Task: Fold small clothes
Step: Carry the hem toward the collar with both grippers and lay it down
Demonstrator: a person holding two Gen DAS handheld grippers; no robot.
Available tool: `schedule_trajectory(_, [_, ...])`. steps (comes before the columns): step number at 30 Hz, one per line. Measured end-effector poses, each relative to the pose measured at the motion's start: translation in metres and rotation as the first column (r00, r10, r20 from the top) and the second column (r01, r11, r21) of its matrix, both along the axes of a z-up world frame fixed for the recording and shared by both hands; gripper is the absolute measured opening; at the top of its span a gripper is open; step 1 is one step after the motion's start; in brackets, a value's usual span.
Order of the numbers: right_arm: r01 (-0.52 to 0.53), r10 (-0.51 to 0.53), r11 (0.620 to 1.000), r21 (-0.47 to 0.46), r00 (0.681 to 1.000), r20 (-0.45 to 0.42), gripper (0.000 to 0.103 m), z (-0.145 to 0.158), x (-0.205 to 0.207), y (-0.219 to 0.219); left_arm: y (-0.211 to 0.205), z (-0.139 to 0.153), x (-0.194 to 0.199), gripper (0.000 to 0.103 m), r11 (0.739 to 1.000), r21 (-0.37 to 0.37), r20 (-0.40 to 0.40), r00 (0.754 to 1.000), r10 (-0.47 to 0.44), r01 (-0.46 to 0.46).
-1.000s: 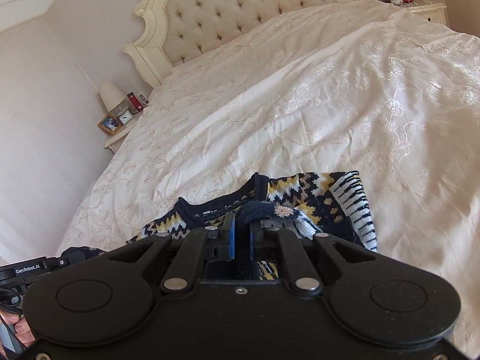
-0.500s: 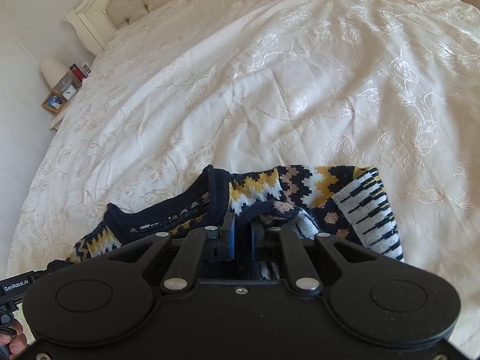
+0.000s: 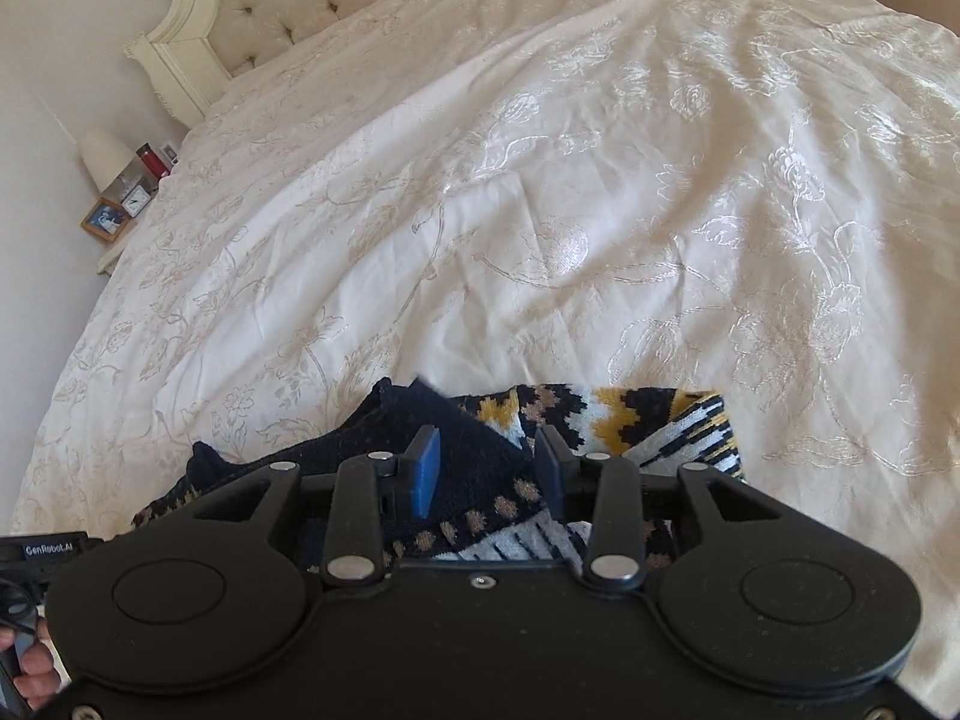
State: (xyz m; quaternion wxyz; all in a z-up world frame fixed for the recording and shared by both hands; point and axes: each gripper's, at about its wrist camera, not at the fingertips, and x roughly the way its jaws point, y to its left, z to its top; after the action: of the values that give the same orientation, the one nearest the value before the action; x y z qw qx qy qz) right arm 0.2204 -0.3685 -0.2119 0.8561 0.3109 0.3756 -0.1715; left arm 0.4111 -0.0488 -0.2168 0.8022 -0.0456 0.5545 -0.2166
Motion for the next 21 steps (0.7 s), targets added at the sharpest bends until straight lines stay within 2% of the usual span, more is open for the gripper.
schedule_trajectory(6, [-0.070,0.070,0.998,-0.006,0.997,-0.011,0.047,-0.006,-0.012,0.006,0.003,0.007,0.014,0.027,0.999,-0.025,-0.086,0.996,0.028,-0.030])
schedule_trajectory(10, [-0.130,0.129,0.991,-0.022,0.991,-0.028,0.047,-0.011,-0.010,0.011,0.001,0.006,0.024,0.039,0.999,-0.019,-0.152,0.987,0.046,-0.049])
schedule_trajectory(14, [-0.145,0.145,0.989,-0.021,0.989,-0.034,0.047,-0.014,-0.008,0.013,0.001,0.010,0.037,0.054,0.996,0.002,-0.159,0.983,0.092,-0.093])
schedule_trajectory(17, [-0.150,0.149,0.988,-0.026,0.988,-0.032,0.047,-0.015,-0.007,0.014,0.001,0.018,0.045,0.055,0.994,0.006,-0.123,0.986,0.112,-0.112])
schedule_trajectory(21, [-0.167,0.165,0.985,-0.049,0.985,-0.044,0.047,-0.017,-0.001,0.011,0.006,0.026,0.035,0.059,0.998,-0.005,-0.058,0.996,0.069,-0.070])
